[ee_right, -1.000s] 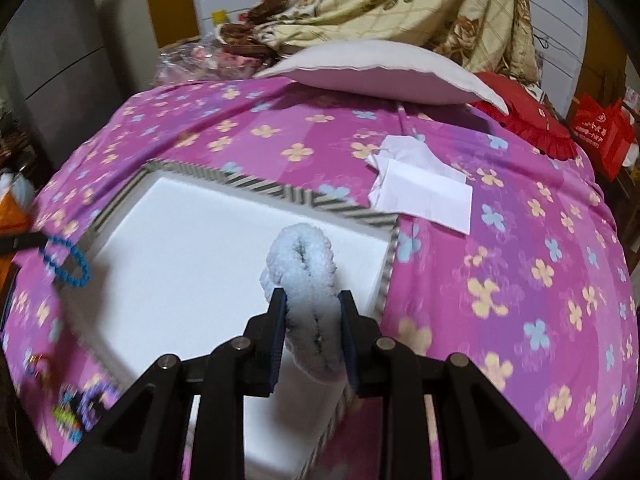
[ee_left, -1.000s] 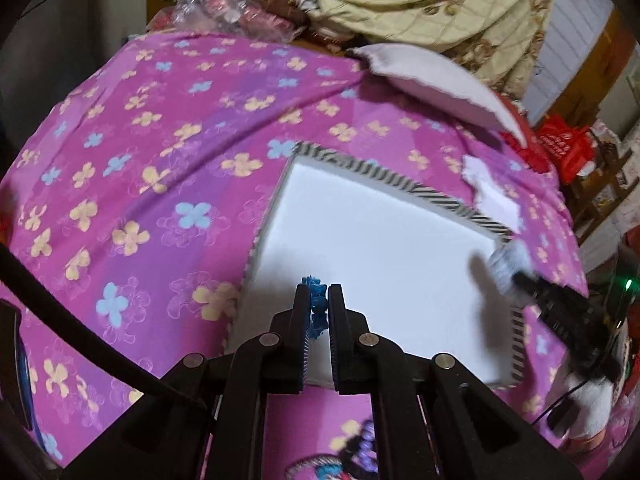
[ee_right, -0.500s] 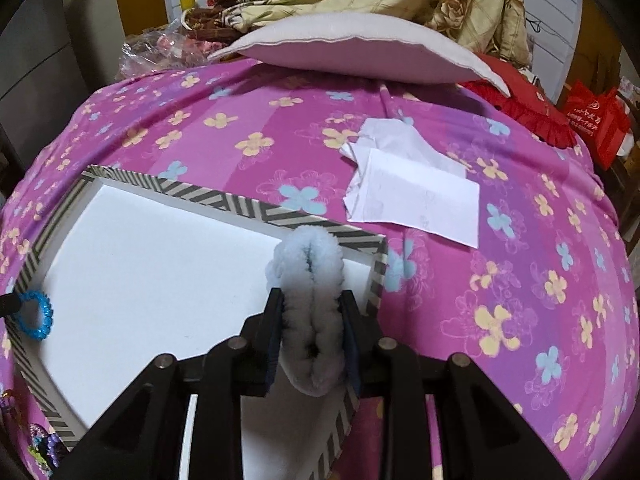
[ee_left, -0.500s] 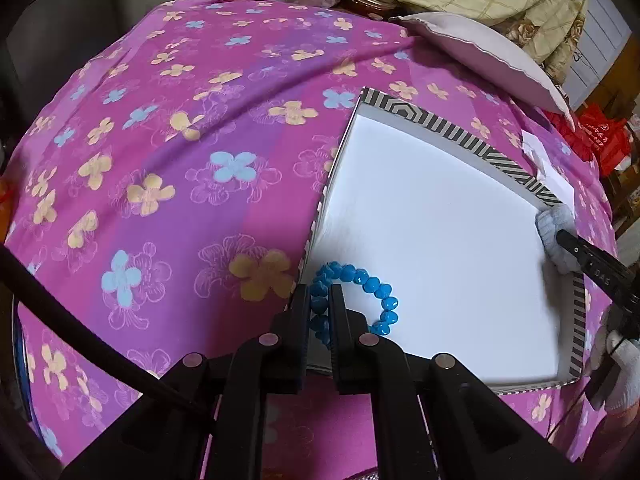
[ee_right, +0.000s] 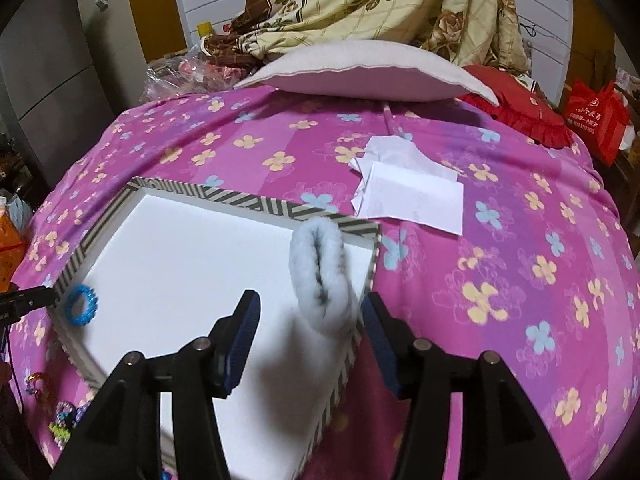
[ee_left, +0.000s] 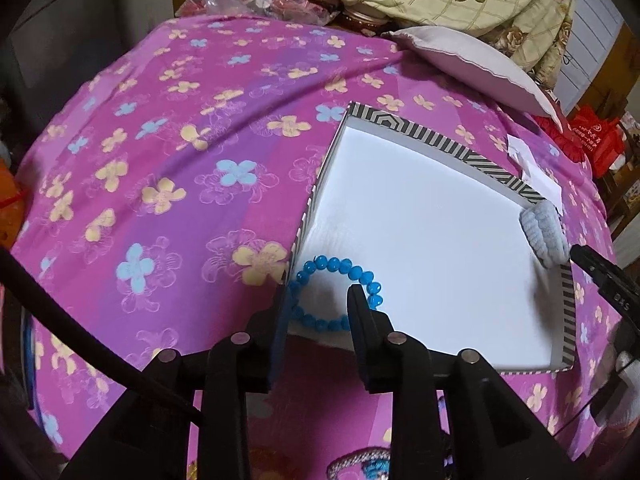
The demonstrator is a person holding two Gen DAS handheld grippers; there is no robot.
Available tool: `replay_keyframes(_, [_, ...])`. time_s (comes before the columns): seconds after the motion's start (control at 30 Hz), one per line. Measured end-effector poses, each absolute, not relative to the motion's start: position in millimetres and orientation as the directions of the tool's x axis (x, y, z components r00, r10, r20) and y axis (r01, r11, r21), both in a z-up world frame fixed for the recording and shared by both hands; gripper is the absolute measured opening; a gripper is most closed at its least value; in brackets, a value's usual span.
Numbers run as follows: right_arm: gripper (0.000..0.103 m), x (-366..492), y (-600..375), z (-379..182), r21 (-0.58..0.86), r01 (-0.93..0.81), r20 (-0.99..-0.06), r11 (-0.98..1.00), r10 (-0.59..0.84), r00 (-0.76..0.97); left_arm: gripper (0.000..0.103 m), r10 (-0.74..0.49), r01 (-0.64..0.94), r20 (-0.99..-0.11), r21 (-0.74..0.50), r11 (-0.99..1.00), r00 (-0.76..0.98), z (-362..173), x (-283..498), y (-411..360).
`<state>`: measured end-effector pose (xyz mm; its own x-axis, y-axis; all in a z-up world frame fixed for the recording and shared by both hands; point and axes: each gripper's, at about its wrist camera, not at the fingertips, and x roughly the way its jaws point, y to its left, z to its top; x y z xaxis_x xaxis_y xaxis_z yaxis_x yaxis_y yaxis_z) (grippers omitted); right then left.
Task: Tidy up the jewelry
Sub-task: 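Carry both items into the striped box and open both grippers to release, then withdraw both grippers from the box back toward the jewelry pile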
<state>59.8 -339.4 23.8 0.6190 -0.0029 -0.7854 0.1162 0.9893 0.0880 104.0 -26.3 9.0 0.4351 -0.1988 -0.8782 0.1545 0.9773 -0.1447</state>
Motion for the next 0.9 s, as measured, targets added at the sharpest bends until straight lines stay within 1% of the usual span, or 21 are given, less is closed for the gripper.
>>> replay_keyframes(0.1, [0.056,44,-335,31,0.086,0.111,-0.775,0.990,-0.003,0.631,0.029,-0.165,0.154,-0.866,-0.104,0.983,0.471,16,93,-27])
replay_keyframes(0.47, [0.057,-12,-311,46,0.084,0.085,-0.757,0.993,0.008,0.653,0.029,-0.106,0.142,-0.832,-0.033,0.989,0.545,30,51,-26])
replay_keyframes(0.6, [0.063,-32,-304,48,0.093,0.079,-0.751,0.993,0.018,0.660,0.029,-0.098,0.138,-0.818,-0.023,0.990,0.566,35,35,-25])
replay_keyframes(0.73, [0.063,-49,-295,46,0.101,0.065,-0.754,0.993,0.034,0.656,0.029,-0.092,0.139,-0.806,-0.013,0.990,0.584,39,20,-25])
replay_keyframes(0.9, [0.063,-70,-284,43,0.115,0.054,-0.756,0.992,0.052,0.653,0.029,-0.113,0.143,-0.806,-0.036,0.989,0.581,39,3,-25])
